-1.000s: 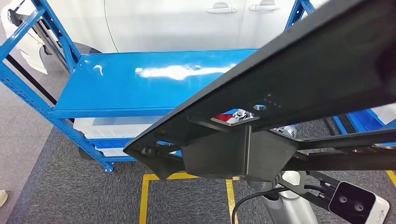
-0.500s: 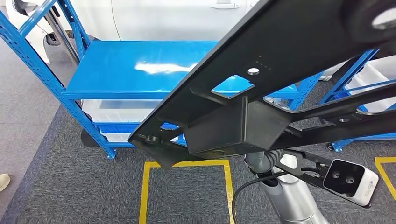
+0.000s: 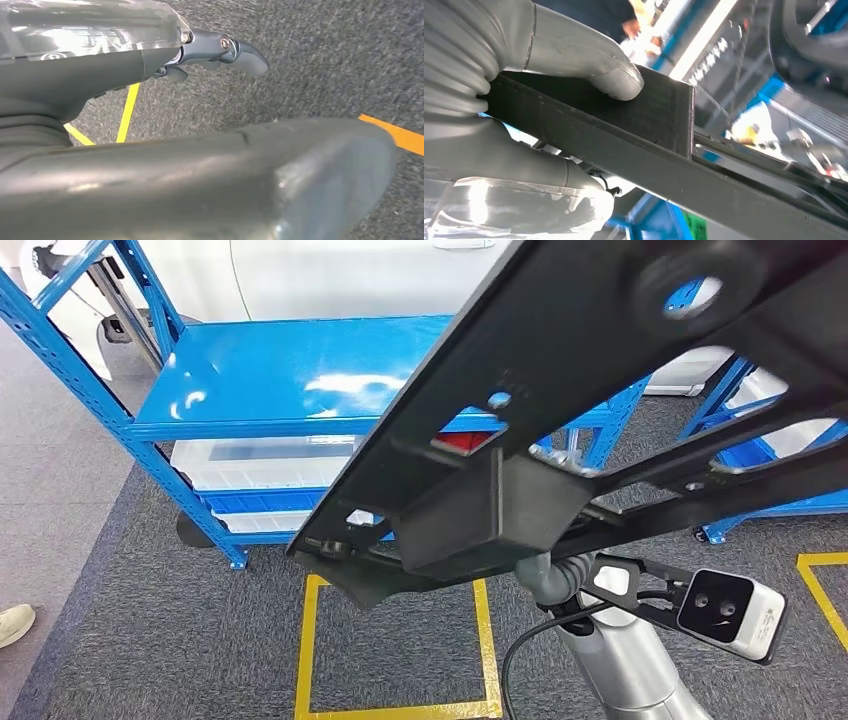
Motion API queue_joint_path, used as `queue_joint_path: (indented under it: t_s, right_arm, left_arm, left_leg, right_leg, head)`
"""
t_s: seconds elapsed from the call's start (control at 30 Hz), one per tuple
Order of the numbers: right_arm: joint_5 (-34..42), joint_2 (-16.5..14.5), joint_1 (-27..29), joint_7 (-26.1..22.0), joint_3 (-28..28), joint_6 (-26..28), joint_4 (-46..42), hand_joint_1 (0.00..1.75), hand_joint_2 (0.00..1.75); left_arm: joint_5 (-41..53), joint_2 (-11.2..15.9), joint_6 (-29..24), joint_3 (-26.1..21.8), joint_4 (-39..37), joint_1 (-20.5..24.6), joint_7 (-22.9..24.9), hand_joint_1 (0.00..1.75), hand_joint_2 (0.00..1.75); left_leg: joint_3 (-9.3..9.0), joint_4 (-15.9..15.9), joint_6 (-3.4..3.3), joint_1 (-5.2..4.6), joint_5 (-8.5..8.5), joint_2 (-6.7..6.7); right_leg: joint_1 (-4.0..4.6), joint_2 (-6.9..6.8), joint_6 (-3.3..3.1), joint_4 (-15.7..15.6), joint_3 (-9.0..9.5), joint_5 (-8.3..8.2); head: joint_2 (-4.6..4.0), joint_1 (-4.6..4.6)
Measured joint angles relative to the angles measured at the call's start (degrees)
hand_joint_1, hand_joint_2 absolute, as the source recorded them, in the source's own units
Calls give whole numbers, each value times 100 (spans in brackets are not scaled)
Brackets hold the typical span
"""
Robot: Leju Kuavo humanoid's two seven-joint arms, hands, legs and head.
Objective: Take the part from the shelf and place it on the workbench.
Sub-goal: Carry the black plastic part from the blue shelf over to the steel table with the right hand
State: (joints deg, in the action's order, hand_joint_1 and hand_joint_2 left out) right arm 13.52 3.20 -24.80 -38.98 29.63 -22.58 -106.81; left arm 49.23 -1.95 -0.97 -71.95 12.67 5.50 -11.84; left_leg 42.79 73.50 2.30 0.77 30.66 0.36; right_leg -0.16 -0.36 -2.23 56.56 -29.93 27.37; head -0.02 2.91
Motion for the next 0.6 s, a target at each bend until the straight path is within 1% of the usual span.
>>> queue_joint_path:
  t_s: [0.03,0.07,0.1,0.13,0.17,0.2,0.23,0.27,0.3,0.33,0.37,0.4,0.47,0.5,0.53,0.57,0.6]
  right_arm:
    - [-43,-1,41,-1,-14,-22,-1,175,175]
    - [-67,-1,72,-1,-33,-35,-3,175,175]
    - [-77,-1,95,-2,-62,-45,-5,175,175]
    - [-84,-1,113,-2,-97,-62,-10,175,175]
    - [-90,-1,127,-2,-130,-80,-16,175,175]
    - [-93,-1,140,-2,-158,-94,-20,175,175]
    - [-96,0,155,-2,-183,-105,-26,175,175]
    - [-103,0,170,-2,-208,-117,-31,175,175]
    - [-116,1,188,-2,-234,-139,-38,175,175]
    - [-138,1,207,-2,-269,-174,-47,175,175]
    - [-175,1,226,-2,-308,-221,-55,175,175]
    - [-223,2,252,-2,-348,-275,-60,175,175]
    - [-351,-1,334,-2,-416,-382,-61,175,175]
    - [-432,-5,387,-2,-436,-422,-62,175,175]
    - [-517,-12,434,-2,-444,-444,-70,175,175]
    - [-597,-19,466,-2,-444,-446,-86,175,175]
    - [-658,-25,483,-2,-439,-428,-113,175,175]
  left_arm:
    - [6,1,9,1,0,-4,-4,0,0]
    - [11,2,21,1,0,-6,-9,0,0]
    - [19,5,32,1,1,-8,-14,0,0]
    - [27,15,42,2,1,-7,-20,0,0]
    - [34,27,48,2,1,-6,-24,0,0]
    - [43,37,51,2,1,-5,-28,0,0]
    - [49,46,53,2,1,-5,-31,0,0]
    - [53,50,54,2,1,-6,-32,0,0]
    - [55,52,52,2,1,-6,-33,0,0]
    - [56,52,50,2,1,-5,-34,0,0]
    - [56,51,46,2,1,-4,-37,0,0]
    - [56,49,42,2,1,-4,-40,0,0]
    - [56,44,31,2,0,-10,-49,0,0]
    - [56,42,26,2,0,-15,-51,0,0]
    - [56,39,21,2,0,-20,-50,0,0]
    - [55,38,15,2,1,-22,-48,0,0]
    - [53,37,6,2,1,-21,-42,0,0]
  left_leg:
    - [-20,86,-1,0,-8,0]
    - [-153,-59,-14,-1,-112,0]
    - [-384,-406,-39,-4,-276,-1]
    - [-655,-845,-81,-11,-402,-4]
    - [-883,-1221,-119,-25,-493,-4]
    - [-1031,-1479,-155,-41,-533,-5]
    - [-1096,-1605,-186,-57,-525,-4]
    - [-1099,-1632,-206,-69,-538,-3]
    - [-1100,-1670,-235,-55,-554,-1]
    - [-1105,-1710,-266,-40,-573,3]
    - [-1107,-1746,-298,-23,-598,1]
    - [-1105,-1775,-325,-6,-620,-4]
    - [-1070,-1776,-348,-11,-640,-38]
    - [-1052,-1769,-347,-11,-646,-61]
    - [-1038,-1757,-342,-11,-652,-95]
    - [-1029,-1740,-334,-9,-654,-137]
    - [-1023,-1719,-323,-6,-653,-185]
  right_leg:
    - [7,1,3,15,-28,-13]
    - [13,1,6,30,-46,-20]
    - [21,1,9,42,-54,-21]
    - [28,0,16,50,-58,-20]
    - [37,1,32,54,-64,-24]
    - [43,2,55,57,-71,-32]
    - [45,3,83,56,-83,-43]
    - [45,5,117,50,-90,-58]
    - [46,7,152,51,-95,-57]
    - [45,10,186,82,-112,-26]
    - [44,16,218,203,-171,64]
    - [36,21,246,456,-293,222]
    - [4,27,287,1235,-676,603]
    - [-16,27,305,1573,-845,714]
    - [-37,27,321,1723,-922,711]
    - [-60,29,333,1639,-882,590]
    - [-84,46,341,1334,-730,383]
  head:
    - [0,0]
    - [0,0]
    - [0,0]
    - [0,0]
    - [0,0]
    - [0,0]
    - [0,0]
    - [0,0]
    - [0,0]
    - [0,0]
    - [0,0]
    - [0,0]
    - [0,0]
    - [0,0]
    - [0,0]
    - [0,0]
    - [0,0]
